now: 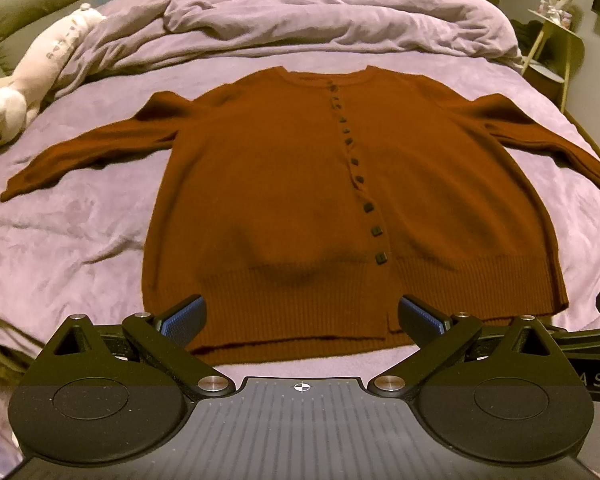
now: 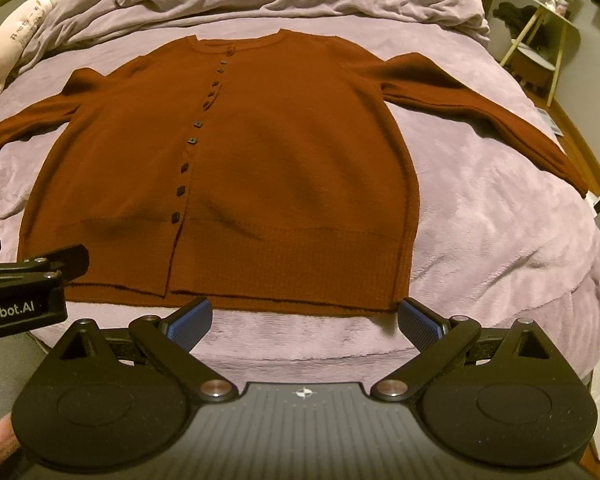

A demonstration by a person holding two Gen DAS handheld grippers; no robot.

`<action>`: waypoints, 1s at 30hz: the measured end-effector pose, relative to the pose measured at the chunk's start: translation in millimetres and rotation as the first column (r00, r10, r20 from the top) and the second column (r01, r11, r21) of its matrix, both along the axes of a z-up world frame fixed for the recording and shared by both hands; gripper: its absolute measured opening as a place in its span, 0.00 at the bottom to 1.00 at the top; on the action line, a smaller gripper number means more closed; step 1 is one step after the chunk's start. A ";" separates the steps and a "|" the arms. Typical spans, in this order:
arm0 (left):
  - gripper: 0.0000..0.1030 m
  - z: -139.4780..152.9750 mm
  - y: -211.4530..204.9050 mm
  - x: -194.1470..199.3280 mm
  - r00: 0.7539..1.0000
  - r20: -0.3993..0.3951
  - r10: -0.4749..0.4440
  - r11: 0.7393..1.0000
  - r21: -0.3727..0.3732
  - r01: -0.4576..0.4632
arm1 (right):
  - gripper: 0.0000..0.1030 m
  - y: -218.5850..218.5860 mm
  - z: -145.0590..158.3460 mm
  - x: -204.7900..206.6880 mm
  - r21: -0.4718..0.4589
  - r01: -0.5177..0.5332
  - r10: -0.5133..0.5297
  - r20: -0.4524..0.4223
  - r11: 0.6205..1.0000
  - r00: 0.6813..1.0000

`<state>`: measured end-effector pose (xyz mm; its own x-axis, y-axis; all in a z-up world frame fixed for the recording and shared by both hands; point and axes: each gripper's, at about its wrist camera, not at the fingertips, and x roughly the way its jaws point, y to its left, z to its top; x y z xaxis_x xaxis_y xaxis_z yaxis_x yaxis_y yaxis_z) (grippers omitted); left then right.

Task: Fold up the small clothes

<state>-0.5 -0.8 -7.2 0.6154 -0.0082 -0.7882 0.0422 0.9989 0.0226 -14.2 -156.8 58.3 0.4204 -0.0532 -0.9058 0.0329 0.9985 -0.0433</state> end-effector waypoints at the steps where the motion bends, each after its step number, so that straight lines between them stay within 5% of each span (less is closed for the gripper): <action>1: 1.00 0.0 -0.1 0.2 1.000 -0.001 0.000 1.000 -0.002 0.000 | 0.96 -0.3 0.2 -0.2 0.000 0.001 -0.001 0.001 1.000 1.000; 15: 1.00 -0.3 3.0 2.0 1.000 0.001 0.002 0.998 -0.064 -0.002 | 0.96 -1.0 -0.2 1.1 0.003 0.001 -0.001 0.005 1.000 1.000; 30: 1.00 -3.1 0.3 5.0 1.000 -0.007 -0.001 1.000 -0.010 0.001 | 0.96 -4.4 -0.4 1.7 0.017 0.006 -0.006 0.006 1.000 1.000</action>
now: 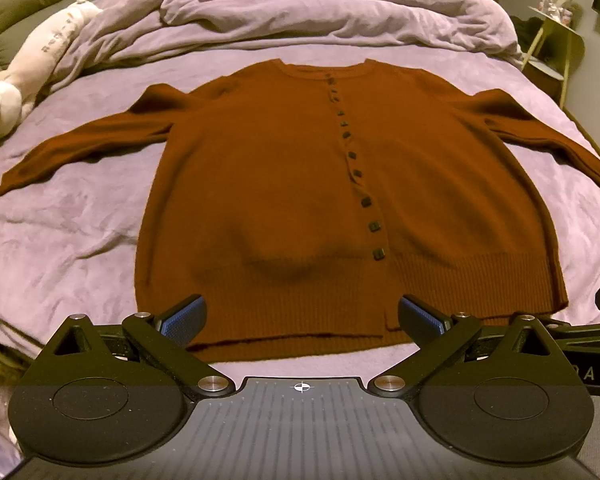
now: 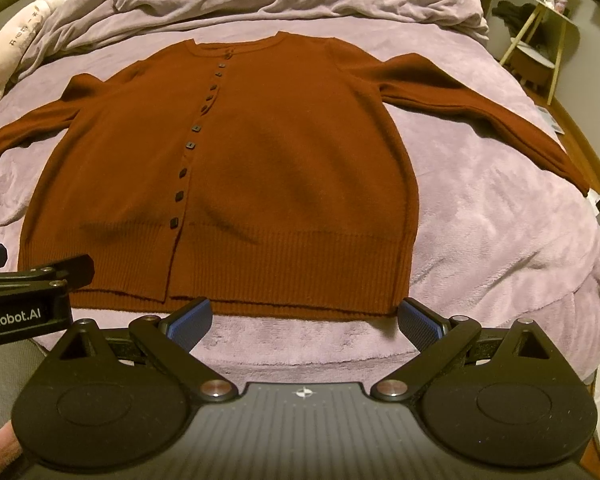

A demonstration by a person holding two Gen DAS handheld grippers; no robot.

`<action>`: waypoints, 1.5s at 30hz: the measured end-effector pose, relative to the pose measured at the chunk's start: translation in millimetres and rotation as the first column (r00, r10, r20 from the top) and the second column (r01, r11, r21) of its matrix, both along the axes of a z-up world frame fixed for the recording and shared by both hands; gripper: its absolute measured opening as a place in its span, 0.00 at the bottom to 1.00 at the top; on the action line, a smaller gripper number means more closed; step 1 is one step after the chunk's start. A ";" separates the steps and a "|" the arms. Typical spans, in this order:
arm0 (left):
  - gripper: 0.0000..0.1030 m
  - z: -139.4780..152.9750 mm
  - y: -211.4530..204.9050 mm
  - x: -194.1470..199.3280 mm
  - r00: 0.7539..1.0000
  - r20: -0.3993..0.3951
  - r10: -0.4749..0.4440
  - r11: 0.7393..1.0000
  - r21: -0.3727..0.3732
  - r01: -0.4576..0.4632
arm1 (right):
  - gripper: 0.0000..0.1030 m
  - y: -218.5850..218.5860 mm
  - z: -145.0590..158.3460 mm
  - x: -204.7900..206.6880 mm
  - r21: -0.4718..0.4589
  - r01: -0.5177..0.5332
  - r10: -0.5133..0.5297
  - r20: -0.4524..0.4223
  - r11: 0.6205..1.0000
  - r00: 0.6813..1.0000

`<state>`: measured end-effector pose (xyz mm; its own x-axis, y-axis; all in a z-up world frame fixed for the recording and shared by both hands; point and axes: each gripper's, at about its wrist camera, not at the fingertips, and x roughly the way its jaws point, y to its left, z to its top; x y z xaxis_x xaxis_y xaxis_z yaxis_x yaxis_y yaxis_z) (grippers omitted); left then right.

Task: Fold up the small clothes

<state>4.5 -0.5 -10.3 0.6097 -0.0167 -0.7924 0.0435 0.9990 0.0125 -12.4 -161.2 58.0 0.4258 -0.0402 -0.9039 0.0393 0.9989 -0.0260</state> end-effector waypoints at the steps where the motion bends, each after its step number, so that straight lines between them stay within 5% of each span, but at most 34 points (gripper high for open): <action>1: 1.00 -0.1 -0.4 0.6 1.000 0.001 0.000 1.000 0.001 0.000 | 0.96 -0.2 -0.1 0.2 0.002 0.000 0.000 0.001 1.000 1.000; 23: 1.00 -11.0 0.4 8.1 1.000 0.007 -0.010 1.000 -0.017 0.010 | 0.96 -11.8 -12.4 5.0 0.075 0.017 -0.017 0.003 0.997 1.000; 31: 1.00 -22.7 3.9 18.7 1.000 -0.007 0.002 1.000 -0.030 -0.002 | 0.96 -37.0 -29.5 11.8 0.183 0.087 -0.085 -0.018 0.979 0.996; 35: 1.00 -27.6 6.3 22.7 1.000 -0.019 0.008 0.999 -0.039 -0.009 | 0.96 -64.3 -39.3 13.1 0.314 0.164 -0.161 -0.035 0.935 0.986; 40: 1.00 -27.9 8.1 27.0 1.000 0.005 0.026 0.999 -0.042 -0.025 | 0.96 -119.8 -30.7 -3.8 0.546 0.205 -0.375 0.220 0.812 0.900; 43: 1.00 -26.1 7.3 29.8 0.999 0.043 0.034 0.999 -0.035 -0.032 | 0.96 -161.3 -43.1 12.6 0.579 0.301 -0.441 0.115 0.758 0.890; 45: 1.00 -26.2 9.1 35.9 0.998 0.051 0.036 0.998 -0.049 -0.034 | 0.96 -189.7 -51.0 17.2 0.606 0.353 -0.516 0.112 0.713 0.849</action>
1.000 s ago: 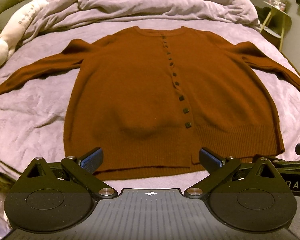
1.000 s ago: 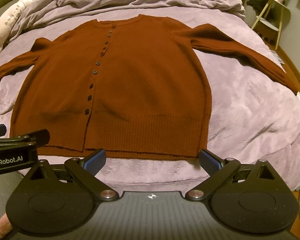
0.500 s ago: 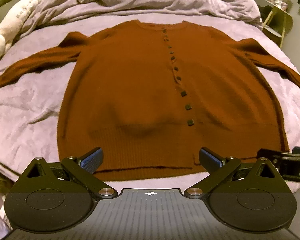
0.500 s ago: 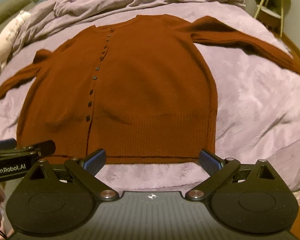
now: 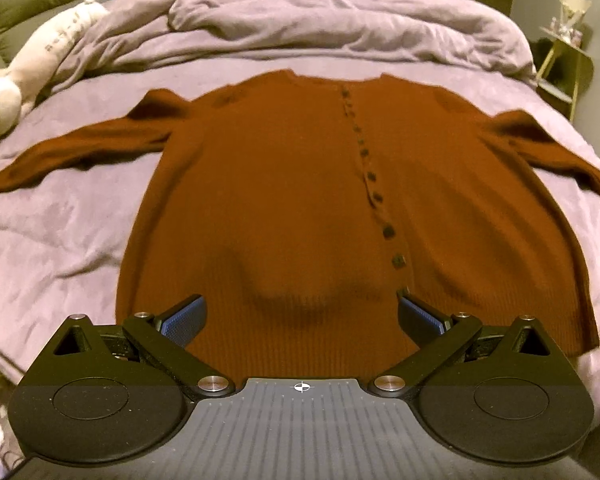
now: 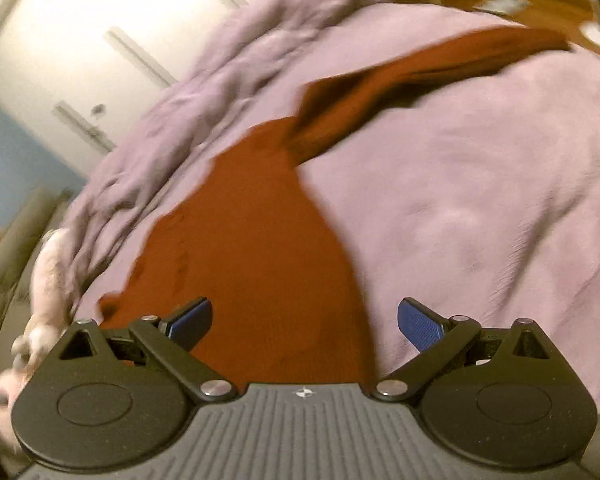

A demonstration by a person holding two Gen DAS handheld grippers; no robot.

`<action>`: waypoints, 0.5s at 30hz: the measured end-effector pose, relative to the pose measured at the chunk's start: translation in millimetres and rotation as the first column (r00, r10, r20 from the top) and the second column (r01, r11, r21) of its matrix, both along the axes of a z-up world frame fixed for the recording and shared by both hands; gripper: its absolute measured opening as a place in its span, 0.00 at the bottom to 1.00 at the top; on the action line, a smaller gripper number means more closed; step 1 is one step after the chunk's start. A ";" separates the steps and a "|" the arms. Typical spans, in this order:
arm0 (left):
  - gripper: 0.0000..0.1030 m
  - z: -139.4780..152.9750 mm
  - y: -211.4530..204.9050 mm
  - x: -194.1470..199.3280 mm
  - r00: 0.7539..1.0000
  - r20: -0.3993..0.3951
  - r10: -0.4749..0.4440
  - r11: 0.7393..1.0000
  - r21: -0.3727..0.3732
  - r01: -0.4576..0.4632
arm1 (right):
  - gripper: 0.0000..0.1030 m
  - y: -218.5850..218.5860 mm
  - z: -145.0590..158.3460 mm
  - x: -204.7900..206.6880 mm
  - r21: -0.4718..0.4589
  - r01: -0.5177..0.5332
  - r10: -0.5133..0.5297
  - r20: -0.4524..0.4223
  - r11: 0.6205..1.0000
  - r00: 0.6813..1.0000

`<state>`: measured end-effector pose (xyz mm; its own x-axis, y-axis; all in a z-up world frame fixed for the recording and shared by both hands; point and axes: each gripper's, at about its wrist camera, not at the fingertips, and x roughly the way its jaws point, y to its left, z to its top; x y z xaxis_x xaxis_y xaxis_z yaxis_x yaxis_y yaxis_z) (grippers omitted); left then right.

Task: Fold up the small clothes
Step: 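Grasp the sleeve nearest the right tool and fold it across the body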

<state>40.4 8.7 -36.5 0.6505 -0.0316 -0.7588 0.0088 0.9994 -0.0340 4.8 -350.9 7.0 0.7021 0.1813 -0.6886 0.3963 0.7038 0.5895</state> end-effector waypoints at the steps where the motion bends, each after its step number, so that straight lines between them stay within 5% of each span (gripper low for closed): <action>1: 1.00 -0.2 1.3 4.5 1.000 0.006 0.006 1.000 -0.005 -0.006 | 0.96 -13.3 -3.8 1.5 0.022 0.039 -0.039 0.011 0.999 0.999; 4: 1.00 -3.1 2.6 20.3 0.999 -0.004 0.039 0.999 -0.007 -0.040 | 0.96 -66.3 -19.9 11.3 0.133 0.185 -0.189 0.017 0.974 0.982; 8: 1.00 -5.6 4.2 46.4 0.996 0.024 0.084 0.996 -0.041 -0.083 | 0.89 -132.9 -39.6 21.3 0.244 0.376 -0.394 0.028 0.894 0.919; 12: 1.00 -15.6 2.6 72.9 0.995 0.058 0.080 0.997 -0.021 -0.079 | 0.51 -176.4 -63.9 37.0 0.291 0.467 -0.487 -0.007 0.835 0.874; 15: 1.00 -26.1 5.8 92.3 0.993 0.045 0.109 0.994 -0.029 -0.108 | 0.37 -198.7 -82.6 45.1 0.319 0.508 -0.530 -0.021 0.800 0.848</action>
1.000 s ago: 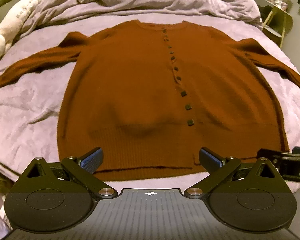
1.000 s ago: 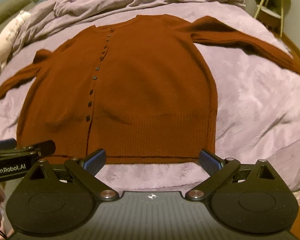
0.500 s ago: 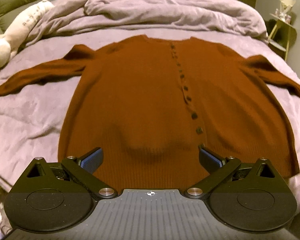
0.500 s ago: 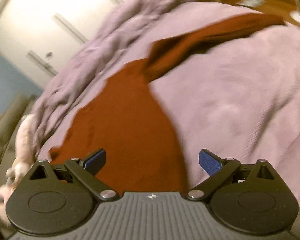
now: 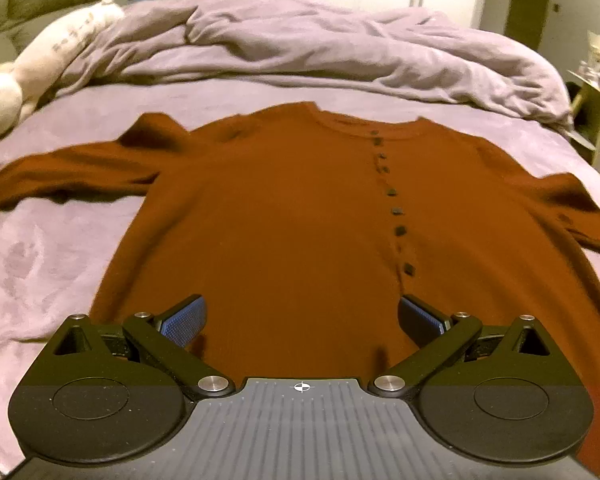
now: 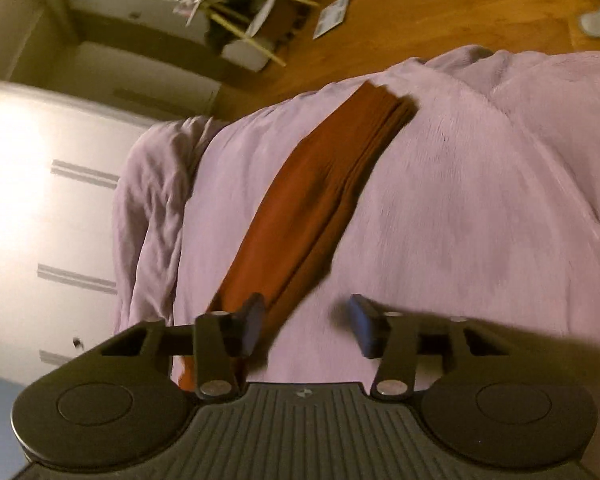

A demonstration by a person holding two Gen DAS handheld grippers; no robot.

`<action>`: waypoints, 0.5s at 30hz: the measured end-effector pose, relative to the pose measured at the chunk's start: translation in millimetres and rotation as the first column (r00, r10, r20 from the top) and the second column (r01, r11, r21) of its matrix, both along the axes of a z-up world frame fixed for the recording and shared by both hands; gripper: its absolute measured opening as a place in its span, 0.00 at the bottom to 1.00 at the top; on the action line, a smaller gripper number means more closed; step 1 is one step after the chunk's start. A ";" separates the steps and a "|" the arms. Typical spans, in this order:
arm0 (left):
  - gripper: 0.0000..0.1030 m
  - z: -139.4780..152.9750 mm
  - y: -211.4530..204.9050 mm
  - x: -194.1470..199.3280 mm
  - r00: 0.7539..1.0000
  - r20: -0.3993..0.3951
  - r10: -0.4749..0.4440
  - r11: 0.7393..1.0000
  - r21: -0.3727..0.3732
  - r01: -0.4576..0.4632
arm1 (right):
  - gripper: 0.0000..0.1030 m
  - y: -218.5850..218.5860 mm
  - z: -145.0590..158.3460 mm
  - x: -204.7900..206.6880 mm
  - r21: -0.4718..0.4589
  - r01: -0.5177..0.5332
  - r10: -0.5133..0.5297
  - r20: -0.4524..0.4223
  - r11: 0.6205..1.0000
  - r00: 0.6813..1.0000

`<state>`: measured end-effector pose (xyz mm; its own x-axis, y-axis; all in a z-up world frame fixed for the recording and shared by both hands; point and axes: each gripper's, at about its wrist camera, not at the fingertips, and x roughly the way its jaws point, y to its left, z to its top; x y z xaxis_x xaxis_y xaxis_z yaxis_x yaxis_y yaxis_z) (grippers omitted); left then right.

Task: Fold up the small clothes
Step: 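Grasp the sleeve nearest the right tool and fold it across the body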

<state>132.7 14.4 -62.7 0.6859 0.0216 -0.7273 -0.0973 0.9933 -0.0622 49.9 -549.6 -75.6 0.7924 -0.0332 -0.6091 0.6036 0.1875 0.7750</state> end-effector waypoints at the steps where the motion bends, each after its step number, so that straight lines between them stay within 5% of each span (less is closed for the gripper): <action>1: 1.00 -3.8 1.3 4.9 1.000 -0.006 0.013 1.000 -0.007 -0.013 | 0.33 -3.5 -2.0 2.0 0.002 0.015 -0.015 0.003 1.000 1.000; 5: 1.00 -22.5 7.4 18.9 0.998 -0.042 0.046 0.998 -0.038 -0.047 | 0.25 -21.6 -9.7 10.5 0.006 0.080 -0.080 0.008 0.997 0.997; 9: 1.00 -30.2 5.9 17.5 0.999 -0.041 0.019 0.999 0.043 -0.018 | 0.06 -30.2 -14.0 18.0 -0.004 0.107 -0.107 -0.016 0.994 0.994; 12: 1.00 -35.7 13.4 18.3 0.997 -0.081 0.000 1.000 0.008 0.001 | 0.06 -23.7 13.2 35.4 -0.173 0.043 -0.056 -0.075 0.984 0.996; 15: 1.00 -38.6 30.0 15.1 0.999 -0.045 0.016 0.996 -0.090 -0.020 | 0.06 9.6 61.5 57.4 -0.394 -0.060 0.032 -0.077 0.917 0.996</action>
<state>147.9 44.4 -101.3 0.6531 -0.0334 -0.7565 -0.1198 0.9819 -0.1468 107.3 -540.0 -14.1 0.7562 -0.2465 -0.6062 0.6352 0.4991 0.5894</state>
